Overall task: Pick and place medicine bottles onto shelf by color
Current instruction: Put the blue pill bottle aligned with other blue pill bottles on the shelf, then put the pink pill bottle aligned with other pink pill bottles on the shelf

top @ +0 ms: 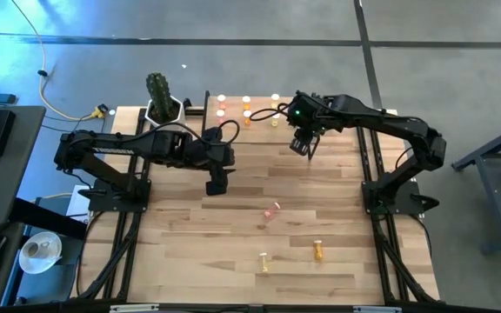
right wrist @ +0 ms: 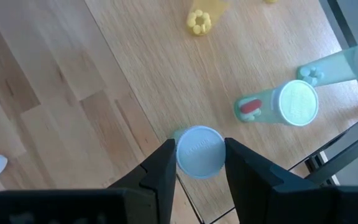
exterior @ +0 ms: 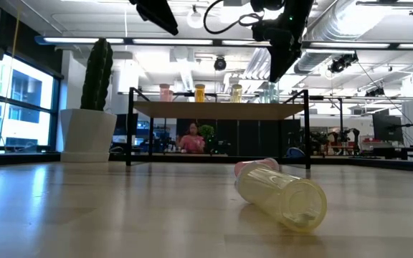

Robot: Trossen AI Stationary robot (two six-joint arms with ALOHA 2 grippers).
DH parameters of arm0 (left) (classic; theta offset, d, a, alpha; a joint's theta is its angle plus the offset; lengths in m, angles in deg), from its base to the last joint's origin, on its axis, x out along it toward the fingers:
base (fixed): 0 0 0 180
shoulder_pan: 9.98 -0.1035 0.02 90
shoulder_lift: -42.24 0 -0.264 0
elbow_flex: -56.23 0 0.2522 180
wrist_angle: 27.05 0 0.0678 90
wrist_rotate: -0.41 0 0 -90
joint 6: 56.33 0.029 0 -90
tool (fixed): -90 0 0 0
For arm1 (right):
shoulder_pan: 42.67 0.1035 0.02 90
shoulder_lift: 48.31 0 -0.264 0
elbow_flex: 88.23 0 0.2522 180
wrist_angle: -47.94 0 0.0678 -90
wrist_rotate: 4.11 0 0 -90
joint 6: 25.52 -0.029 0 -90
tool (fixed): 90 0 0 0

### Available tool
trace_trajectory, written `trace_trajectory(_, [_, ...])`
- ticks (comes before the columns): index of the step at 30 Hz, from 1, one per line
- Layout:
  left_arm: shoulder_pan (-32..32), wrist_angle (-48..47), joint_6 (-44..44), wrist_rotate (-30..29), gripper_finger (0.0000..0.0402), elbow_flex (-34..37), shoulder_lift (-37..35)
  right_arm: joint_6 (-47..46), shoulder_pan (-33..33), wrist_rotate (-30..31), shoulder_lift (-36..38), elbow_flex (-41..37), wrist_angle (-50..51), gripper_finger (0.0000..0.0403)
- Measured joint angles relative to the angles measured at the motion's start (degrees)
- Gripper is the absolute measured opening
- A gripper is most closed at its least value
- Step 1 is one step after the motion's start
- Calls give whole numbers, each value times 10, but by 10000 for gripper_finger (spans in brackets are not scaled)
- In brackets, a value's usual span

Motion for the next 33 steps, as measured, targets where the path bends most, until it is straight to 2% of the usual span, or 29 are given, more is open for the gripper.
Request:
trace_trajectory(6, [0, -1, 0, 0, 175, 0, 0, 1, 0, 0, 0, 0, 0, 118])
trace_trajectory(16, [0, -1, 0, 0, 175, 0, 0, 0, 0, 6, -1, -1, 1, 161])
trace_trajectory(23, [0, -1, -5, 0, 175, 0, 0, 15, 0, 25, -1, 1, 2, 162])
trace_trajectory(33, [0, -4, -7, 0, 175, 0, 0, 17, 0, 25, -1, 60, 20, 163])
